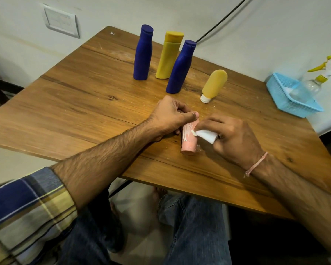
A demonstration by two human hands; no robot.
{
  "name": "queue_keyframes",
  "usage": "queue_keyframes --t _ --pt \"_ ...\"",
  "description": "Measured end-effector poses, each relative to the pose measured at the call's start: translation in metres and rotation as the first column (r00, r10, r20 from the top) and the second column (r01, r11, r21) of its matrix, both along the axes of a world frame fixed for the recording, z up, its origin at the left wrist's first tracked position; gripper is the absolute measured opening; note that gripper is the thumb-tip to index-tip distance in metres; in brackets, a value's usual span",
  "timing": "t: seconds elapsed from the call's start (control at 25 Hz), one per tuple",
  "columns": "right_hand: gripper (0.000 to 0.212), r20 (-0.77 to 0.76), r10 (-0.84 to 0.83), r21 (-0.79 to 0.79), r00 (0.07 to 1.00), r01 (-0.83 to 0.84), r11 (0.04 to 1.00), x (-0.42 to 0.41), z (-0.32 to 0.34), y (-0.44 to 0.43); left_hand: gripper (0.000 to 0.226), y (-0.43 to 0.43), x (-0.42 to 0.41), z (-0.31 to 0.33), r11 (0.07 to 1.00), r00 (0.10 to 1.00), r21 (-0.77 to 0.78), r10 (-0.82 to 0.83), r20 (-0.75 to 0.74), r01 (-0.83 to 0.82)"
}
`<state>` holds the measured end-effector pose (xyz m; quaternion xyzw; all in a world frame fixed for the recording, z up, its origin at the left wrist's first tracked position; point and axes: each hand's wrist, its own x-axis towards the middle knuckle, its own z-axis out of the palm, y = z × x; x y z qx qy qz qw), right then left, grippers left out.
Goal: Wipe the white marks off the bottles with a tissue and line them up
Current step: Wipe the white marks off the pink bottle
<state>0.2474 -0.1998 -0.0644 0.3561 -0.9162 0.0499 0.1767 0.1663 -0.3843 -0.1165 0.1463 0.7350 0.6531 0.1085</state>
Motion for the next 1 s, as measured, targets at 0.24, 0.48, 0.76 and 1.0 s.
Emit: queue_keyframes --t 0.24,0.48,0.76,1.0 --pt "0.036 0.052 0.078 0.007 0.996 -0.078 0.997 0.003 -0.002 -0.002 0.021 0.002 0.0 0.001 1.0 1.0 -0.005 0.024 -0.02 -0.024" --pt "0.019 0.1 -0.053 -0.281 0.994 0.079 0.956 0.001 -0.011 0.007 0.051 -0.005 0.003 0.004 0.943 0.959 0.184 -0.285 0.007 0.279" --pt "0.03 0.151 -0.147 -0.413 0.978 0.197 0.889 0.009 -0.018 0.008 0.124 -0.006 -0.002 0.0 0.845 0.835 -0.416 -0.471 -0.283 0.336" --pt "0.028 -0.016 -0.158 -0.136 0.987 0.154 0.979 0.008 -0.024 0.004 0.099 -0.004 0.002 -0.001 0.892 0.852 -0.362 -0.397 -0.341 0.271"
